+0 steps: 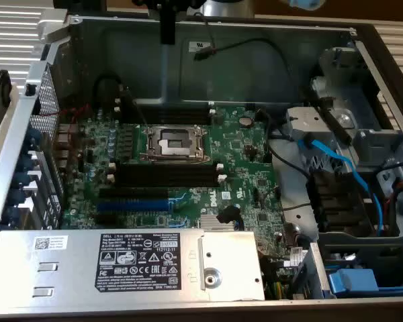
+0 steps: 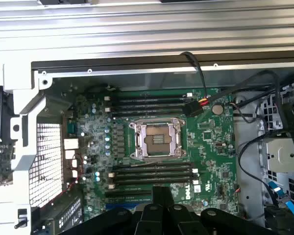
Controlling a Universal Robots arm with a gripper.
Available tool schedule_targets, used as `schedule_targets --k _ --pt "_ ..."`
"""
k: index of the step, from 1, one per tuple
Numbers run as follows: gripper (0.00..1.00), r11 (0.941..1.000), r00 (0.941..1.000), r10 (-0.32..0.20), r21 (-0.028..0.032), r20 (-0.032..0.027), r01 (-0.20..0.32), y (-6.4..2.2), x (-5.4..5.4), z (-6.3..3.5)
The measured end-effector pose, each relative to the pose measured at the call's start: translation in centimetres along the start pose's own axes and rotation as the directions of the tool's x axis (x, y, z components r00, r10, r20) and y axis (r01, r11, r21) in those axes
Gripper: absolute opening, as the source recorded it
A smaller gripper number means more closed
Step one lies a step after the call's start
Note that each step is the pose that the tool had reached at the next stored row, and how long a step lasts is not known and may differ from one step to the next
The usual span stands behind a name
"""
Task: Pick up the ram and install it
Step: 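Reach for the ram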
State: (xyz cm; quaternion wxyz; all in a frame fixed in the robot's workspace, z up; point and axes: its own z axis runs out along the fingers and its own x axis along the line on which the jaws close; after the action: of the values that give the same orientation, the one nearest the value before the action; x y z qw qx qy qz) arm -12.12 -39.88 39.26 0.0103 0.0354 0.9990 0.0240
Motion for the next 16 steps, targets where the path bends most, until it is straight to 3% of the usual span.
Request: schedule_targets --k 16 --pt "0.1 1.0 1.0 0.0 0.0001 0.0 0.0 0.01 0.05 -0.34"
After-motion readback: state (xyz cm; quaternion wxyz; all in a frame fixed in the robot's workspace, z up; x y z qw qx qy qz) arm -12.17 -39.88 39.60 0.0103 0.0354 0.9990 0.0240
